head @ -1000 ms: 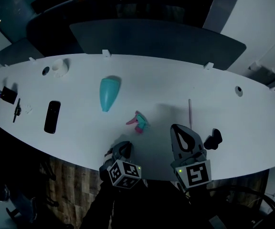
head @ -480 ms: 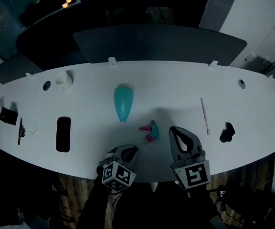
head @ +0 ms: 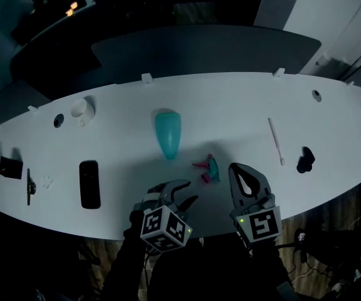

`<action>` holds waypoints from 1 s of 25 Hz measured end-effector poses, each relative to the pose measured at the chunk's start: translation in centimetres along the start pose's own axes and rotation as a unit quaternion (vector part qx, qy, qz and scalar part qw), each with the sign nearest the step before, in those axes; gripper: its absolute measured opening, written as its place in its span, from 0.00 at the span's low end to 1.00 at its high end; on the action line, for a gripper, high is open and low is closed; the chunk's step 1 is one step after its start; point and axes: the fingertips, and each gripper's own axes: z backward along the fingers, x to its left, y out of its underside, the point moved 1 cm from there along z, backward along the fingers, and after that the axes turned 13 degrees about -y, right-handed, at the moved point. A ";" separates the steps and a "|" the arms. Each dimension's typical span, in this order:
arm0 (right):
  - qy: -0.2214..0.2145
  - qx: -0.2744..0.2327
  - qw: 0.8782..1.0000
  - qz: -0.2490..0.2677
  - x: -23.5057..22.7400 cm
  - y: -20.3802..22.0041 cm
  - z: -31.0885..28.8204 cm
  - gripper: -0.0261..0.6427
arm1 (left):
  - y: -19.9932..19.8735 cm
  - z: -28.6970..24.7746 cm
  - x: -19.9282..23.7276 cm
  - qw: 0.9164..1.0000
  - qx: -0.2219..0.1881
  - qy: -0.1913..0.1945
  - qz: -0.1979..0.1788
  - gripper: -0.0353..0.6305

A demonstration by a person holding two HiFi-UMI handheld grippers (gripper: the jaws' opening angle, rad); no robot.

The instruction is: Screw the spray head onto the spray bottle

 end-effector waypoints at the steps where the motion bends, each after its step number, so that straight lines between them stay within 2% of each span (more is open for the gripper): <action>1: 0.001 0.002 1.000 0.001 -0.1 0.0 0.1 0.04 | -0.2 -0.6 -0.5 1.000 0.008 0.005 -0.015 0.31; 3: -0.002 0.007 1.000 0.004 -0.2 0.1 0.3 0.04 | 0.4 -2.1 -1.4 0.999 0.028 0.011 -0.032 0.31; 7: -0.012 0.016 1.000 0.005 -0.7 0.3 0.4 0.04 | 2.1 -4.2 -1.8 0.998 0.050 0.007 -0.024 0.30; 8: -0.015 0.019 1.000 0.007 -0.8 0.4 0.4 0.04 | 2.3 -4.4 -1.5 0.999 0.047 -0.004 -0.018 0.24; 10: -0.018 0.022 1.000 0.008 -1.0 0.5 0.4 0.04 | 2.2 -4.6 -0.8 0.999 0.026 -0.027 -0.002 0.09; 16: -0.028 0.029 0.999 0.000 -1.4 1.3 0.2 0.04 | 1.9 -4.1 -0.3 0.999 -0.025 -0.030 0.025 0.09; 19: -0.072 0.040 0.996 -0.042 -1.5 2.3 0.1 0.04 | 1.0 -2.5 0.8 0.996 -0.072 -0.048 0.023 0.09; 22: -0.169 0.080 0.977 -0.103 -0.8 4.6 -0.1 0.04 | -0.5 -0.3 1.8 0.991 -0.116 -0.056 0.020 0.08; 24: -0.225 0.098 0.956 -0.163 -0.1 5.0 -0.2 0.04 | -1.0 0.8 2.4 0.989 -0.136 -0.057 0.014 0.08; 25: -0.255 0.100 0.941 -0.199 0.3 5.1 -0.2 0.05 | -1.2 1.2 2.5 0.988 -0.141 -0.060 0.004 0.08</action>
